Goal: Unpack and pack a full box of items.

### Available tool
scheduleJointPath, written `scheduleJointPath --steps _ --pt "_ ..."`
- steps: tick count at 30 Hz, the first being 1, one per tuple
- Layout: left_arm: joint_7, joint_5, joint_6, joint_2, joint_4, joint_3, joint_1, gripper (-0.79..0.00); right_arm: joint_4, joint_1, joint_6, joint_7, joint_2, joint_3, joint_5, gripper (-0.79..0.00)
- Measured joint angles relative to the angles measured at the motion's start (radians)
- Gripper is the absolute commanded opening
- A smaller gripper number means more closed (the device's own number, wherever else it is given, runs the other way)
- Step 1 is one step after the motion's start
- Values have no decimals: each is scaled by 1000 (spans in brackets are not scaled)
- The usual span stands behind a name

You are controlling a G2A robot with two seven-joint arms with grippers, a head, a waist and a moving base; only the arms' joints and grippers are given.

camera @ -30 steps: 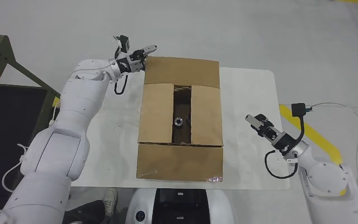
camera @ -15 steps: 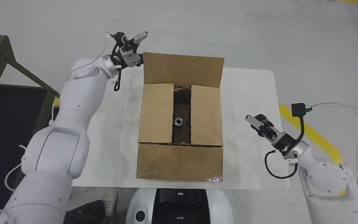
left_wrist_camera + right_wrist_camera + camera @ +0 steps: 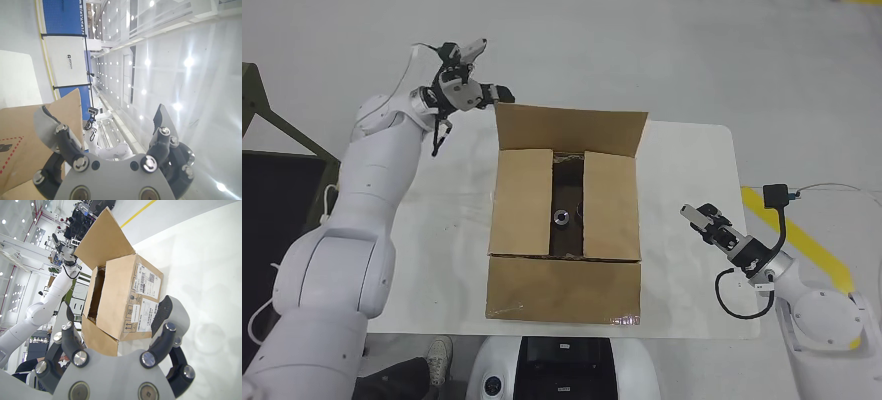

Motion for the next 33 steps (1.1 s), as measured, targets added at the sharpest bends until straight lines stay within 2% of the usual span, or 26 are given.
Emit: scheduleJointPath --steps 6,14,24,33 --pt "-77 -22 60 12 -51 -20 32 0 0 0 0 0 0 0 0 0" --pt "-79 -37 140 38 -196 -34 114 0 0 0 0 0 0 0 0 0" --pt "-79 -7 212 94 -403 -53 245 0 0 0 0 0 0 0 0 0" --pt "-79 24 247 142 -537 -51 339 0 0 0 0 0 0 0 0 0"
